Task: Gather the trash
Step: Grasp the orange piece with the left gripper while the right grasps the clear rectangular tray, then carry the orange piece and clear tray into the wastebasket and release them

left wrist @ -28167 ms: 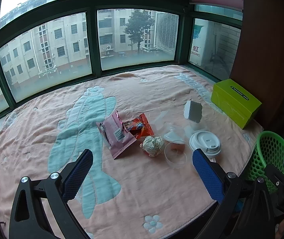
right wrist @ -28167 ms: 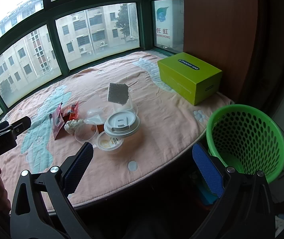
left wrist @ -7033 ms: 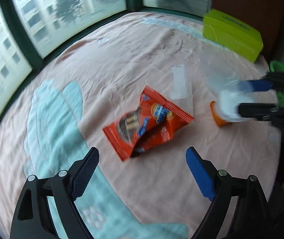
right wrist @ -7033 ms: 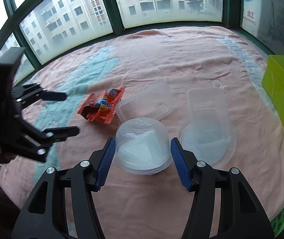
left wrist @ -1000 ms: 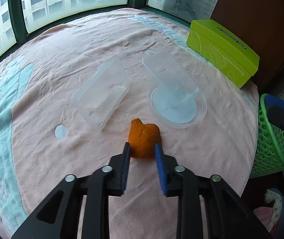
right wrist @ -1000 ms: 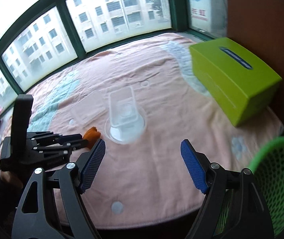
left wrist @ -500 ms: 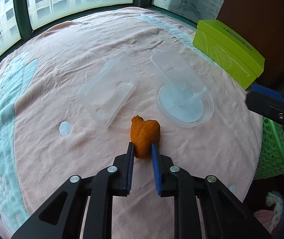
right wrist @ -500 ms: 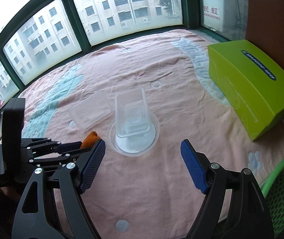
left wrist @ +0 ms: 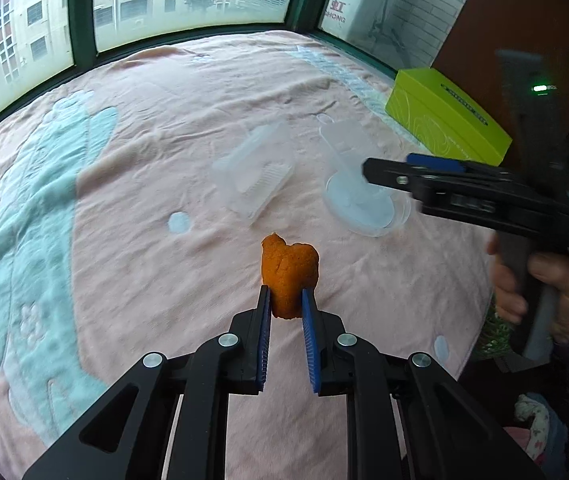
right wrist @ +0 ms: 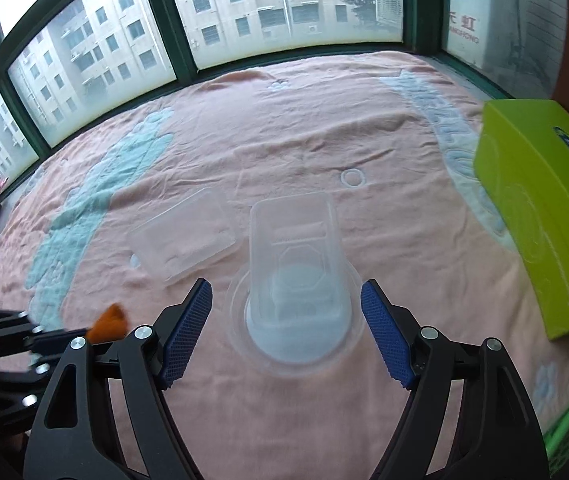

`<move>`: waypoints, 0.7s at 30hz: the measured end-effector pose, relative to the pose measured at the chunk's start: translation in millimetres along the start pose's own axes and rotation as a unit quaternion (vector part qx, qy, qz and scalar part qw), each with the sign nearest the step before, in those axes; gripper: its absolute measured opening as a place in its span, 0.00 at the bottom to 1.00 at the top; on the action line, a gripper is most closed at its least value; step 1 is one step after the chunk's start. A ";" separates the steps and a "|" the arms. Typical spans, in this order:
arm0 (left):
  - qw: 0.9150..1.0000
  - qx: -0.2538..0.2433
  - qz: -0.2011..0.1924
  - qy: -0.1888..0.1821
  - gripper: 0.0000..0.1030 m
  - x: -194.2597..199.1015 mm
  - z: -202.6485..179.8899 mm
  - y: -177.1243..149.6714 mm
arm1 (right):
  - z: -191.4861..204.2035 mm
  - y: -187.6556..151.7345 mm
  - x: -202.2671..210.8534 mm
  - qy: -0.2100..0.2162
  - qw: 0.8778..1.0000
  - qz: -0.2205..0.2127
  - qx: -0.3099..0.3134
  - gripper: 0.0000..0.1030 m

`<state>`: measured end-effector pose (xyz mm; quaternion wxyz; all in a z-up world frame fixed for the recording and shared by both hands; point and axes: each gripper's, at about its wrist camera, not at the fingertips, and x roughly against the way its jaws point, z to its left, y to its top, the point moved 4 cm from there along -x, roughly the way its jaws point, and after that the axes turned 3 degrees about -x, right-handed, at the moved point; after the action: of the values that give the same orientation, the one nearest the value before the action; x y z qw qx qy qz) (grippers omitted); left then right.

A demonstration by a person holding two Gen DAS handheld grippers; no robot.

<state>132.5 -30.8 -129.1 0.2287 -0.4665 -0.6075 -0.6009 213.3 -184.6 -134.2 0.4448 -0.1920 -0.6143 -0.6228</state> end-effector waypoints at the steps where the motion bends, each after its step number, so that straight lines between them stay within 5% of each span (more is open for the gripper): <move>1: 1.000 0.003 -0.002 -0.001 0.15 2.7 1.3 -0.5 | 0.0 1.6 -4.7 -0.004 1.000 0.003 0.001 0.72; 11: 1.000 0.016 -0.010 -0.007 0.15 14.9 5.9 -2.8 | 8.5 1.9 -18.5 -0.034 0.999 0.010 0.033 0.59; 21: 1.000 0.003 -0.020 -0.011 0.15 25.9 -7.4 -1.8 | -0.4 -6.5 33.7 -0.014 1.000 -0.025 -0.008 0.59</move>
<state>116.9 -30.0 -107.0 0.2113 -0.4600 -0.6212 -0.5983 190.4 -196.7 -111.6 0.4188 -0.1891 -0.6198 -0.6361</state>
